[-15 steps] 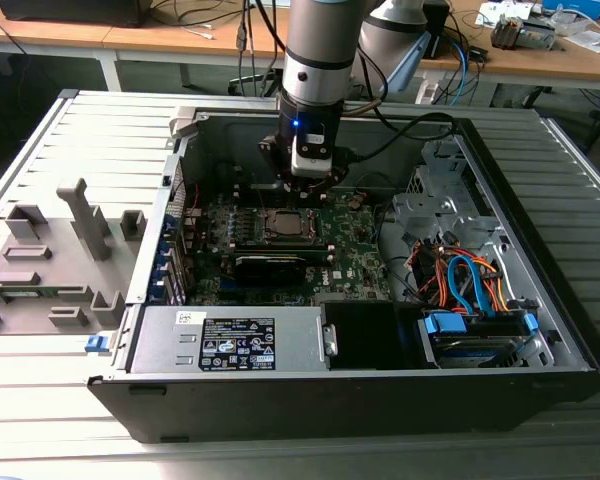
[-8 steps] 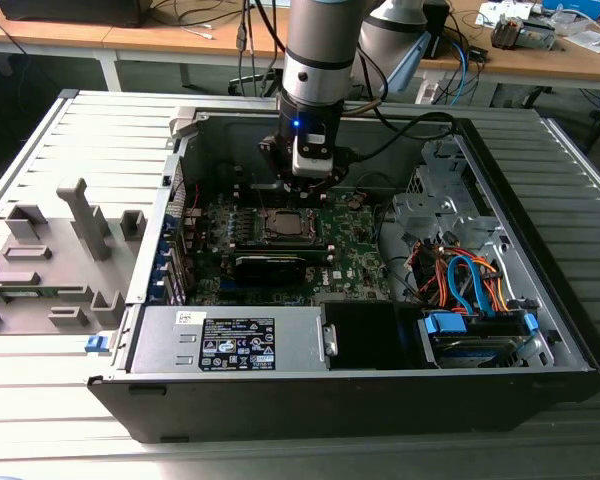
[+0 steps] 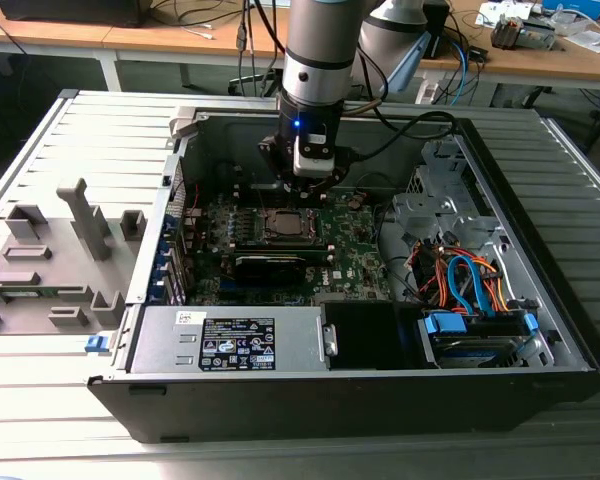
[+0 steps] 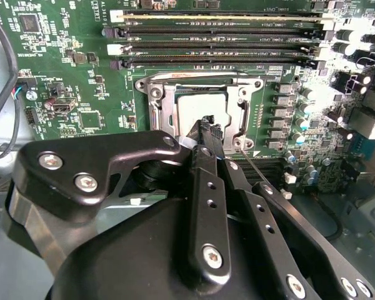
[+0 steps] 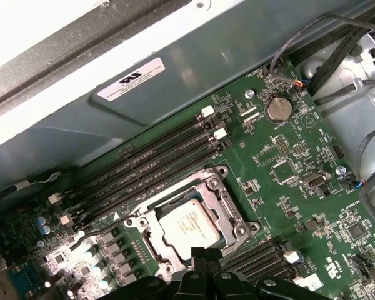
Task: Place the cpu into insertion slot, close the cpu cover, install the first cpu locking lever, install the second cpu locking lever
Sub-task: 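Install the first cpu locking lever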
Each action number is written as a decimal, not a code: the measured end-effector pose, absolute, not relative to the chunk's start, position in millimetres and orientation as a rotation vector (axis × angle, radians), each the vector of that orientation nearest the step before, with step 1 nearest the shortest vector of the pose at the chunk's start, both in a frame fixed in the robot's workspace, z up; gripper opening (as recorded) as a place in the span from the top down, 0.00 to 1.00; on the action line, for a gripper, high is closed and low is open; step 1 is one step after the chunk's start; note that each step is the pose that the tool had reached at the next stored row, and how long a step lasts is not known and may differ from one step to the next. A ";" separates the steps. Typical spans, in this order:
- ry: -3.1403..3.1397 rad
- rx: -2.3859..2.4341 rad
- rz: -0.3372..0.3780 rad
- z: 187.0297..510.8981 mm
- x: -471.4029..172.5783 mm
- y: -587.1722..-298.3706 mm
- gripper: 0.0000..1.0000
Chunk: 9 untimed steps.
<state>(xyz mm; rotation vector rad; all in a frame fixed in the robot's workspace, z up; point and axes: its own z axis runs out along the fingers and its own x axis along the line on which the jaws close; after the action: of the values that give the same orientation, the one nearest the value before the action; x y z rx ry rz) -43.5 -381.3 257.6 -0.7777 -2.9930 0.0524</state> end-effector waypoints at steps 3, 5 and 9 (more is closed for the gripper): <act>-2.995 -0.771 0.052 257.6 -43.5 -381.3 0.89; -2.996 -0.767 0.053 257.6 -43.5 -381.3 0.89; -2.999 -0.756 0.053 257.6 -43.5 -381.3 0.89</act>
<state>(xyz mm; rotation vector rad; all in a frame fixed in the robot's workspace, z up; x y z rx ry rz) -43.5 -381.3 257.6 -0.7563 -2.9987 0.0529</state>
